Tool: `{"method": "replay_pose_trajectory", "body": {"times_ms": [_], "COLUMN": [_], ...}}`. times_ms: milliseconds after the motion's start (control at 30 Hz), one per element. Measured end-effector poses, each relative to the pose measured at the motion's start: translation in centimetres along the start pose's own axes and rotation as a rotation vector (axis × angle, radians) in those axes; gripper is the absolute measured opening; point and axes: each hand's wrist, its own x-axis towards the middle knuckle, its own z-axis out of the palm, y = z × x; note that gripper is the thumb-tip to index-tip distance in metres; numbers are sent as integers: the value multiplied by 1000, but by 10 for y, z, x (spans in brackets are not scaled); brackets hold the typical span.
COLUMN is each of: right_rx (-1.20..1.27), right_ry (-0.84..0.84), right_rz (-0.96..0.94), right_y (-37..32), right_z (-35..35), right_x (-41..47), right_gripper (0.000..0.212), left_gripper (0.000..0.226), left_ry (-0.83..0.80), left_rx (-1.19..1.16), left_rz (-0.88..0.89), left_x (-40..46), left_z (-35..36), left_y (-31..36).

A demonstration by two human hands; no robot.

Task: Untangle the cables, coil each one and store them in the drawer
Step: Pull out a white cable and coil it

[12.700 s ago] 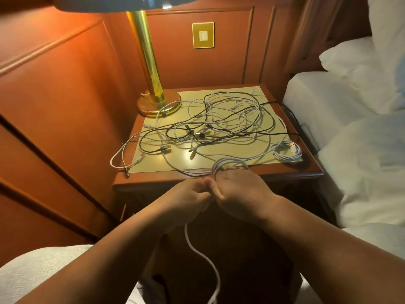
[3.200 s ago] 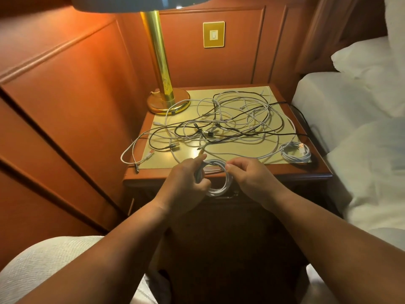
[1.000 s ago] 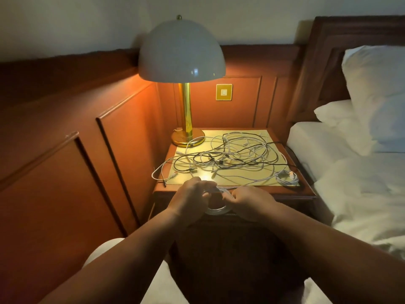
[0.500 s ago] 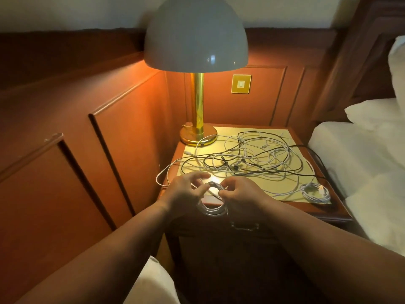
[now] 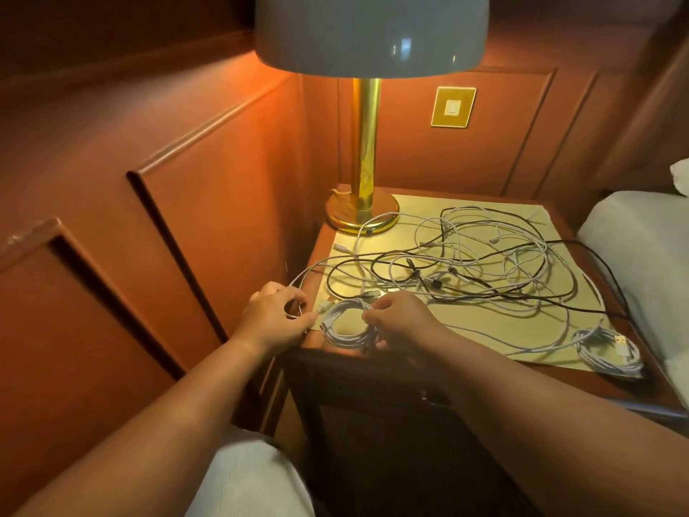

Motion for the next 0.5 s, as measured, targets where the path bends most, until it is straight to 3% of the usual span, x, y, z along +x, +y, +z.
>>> {"method": "replay_pose_trajectory", "body": {"times_ms": [267,500], "right_rx": [-178,-420], "right_ry": [85,140], "right_rz": [-70,-252], "right_y": [3,16], "right_z": [13,7], "right_x": [6,4], "right_gripper": [29,45], "left_gripper": [14,18], "left_ry": [112,143], "left_rx": [173,7], "left_rz": [77,10], "left_x": [3,12], "left_z": [7,7], "left_y": [4,12]}}
